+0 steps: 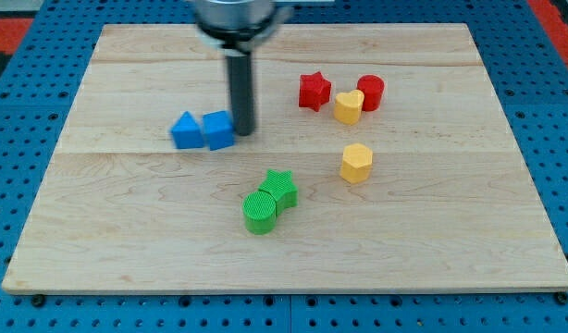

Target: Take the blue triangle away from the blue cube

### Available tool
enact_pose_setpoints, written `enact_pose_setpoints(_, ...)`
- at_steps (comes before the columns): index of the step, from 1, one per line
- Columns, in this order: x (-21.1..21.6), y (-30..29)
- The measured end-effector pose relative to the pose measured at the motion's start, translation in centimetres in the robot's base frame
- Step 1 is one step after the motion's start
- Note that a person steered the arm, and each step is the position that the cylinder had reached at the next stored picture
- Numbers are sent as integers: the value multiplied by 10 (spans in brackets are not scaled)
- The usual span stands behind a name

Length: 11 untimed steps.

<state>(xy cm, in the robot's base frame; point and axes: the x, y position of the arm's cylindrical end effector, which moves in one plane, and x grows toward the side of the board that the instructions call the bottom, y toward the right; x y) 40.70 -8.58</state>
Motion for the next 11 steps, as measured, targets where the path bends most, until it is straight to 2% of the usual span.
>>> enact_pose_setpoints(2, 87, -37)
enact_pose_setpoints(3, 62, -82)
enact_pose_setpoints(4, 32, -90)
enact_pose_setpoints(6, -14, -56)
enact_pose_setpoints(8, -86, -44)
enact_pose_setpoints(9, -106, -37)
enact_pose_setpoints(11, -110, -24)
